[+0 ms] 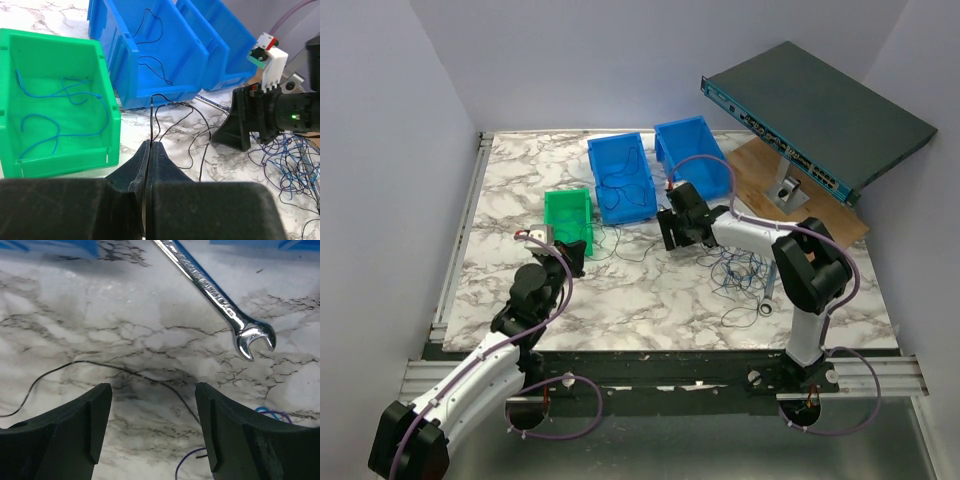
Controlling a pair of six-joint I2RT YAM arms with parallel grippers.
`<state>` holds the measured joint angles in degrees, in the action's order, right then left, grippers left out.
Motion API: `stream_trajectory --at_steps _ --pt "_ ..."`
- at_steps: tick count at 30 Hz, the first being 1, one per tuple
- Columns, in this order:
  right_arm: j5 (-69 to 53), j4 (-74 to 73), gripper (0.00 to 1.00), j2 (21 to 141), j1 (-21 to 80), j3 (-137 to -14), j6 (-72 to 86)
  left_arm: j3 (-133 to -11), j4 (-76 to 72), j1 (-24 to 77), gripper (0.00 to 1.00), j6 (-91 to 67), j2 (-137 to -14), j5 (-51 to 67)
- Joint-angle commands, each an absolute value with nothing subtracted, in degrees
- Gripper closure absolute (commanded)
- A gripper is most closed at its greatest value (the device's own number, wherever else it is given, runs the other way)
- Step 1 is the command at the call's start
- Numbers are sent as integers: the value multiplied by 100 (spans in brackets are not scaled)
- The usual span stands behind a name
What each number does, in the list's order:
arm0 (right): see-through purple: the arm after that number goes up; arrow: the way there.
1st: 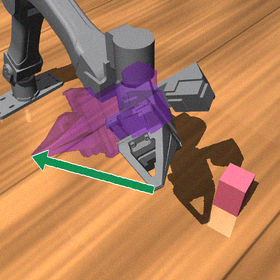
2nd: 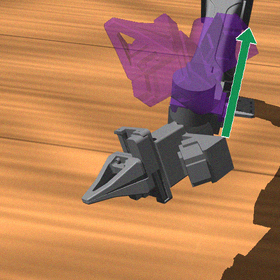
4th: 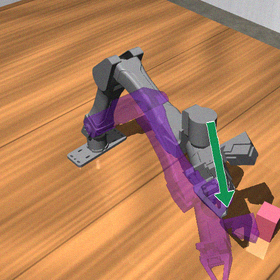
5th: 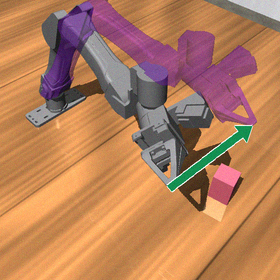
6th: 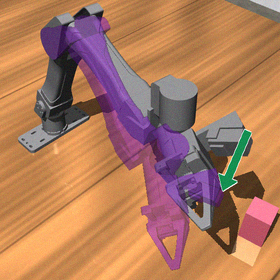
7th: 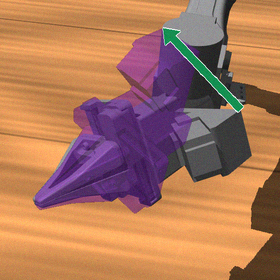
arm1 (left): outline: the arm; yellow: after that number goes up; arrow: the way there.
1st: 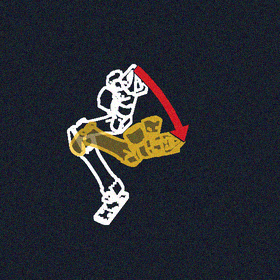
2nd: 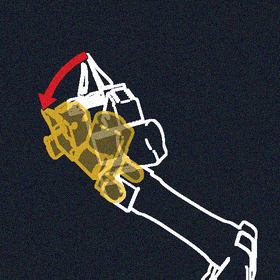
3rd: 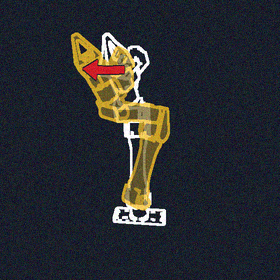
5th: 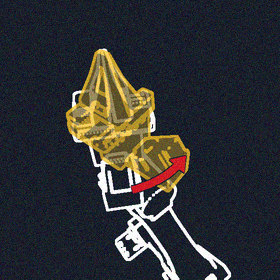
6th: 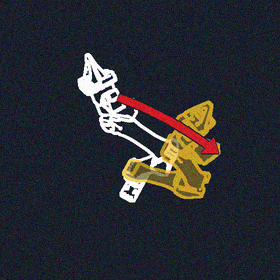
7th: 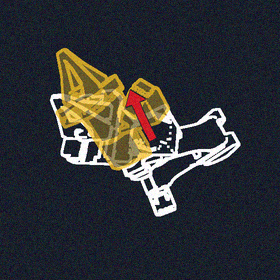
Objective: Untangle the cables
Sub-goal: Untie the cable.
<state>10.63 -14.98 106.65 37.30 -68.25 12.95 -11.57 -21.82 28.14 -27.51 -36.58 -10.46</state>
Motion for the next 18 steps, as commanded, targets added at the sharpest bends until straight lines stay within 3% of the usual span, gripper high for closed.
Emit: stream_trajectory --at_steps 1,6,8,10,13,18 --pt "860 -1676 26 11146 3526 -7105 1140 -1325 -2114 2830 100 -2759 -3665 -1025" --pt "847 -1740 28 11542 3502 -7200 1142 -1335 -2074 2830 100 -2760 -3657 -1067" --pt "720 -1927 41 11721 3420 -7314 1277 -1336 -2070 2831 100 -2760 -3665 -1064" --pt "449 -1997 68 11756 3373 -7344 1313 -1343 -2065 2829 100 -2753 -3680 -1057" --pt "-226 -1745 99 11473 3367 -7157 1314 -1369 -2068 2833 100 -2742 -3749 -1011" --pt "-822 -1445 99 10674 3479 -6949 1479 -1462 -2230 2838 100 -2657 -4032 -569"
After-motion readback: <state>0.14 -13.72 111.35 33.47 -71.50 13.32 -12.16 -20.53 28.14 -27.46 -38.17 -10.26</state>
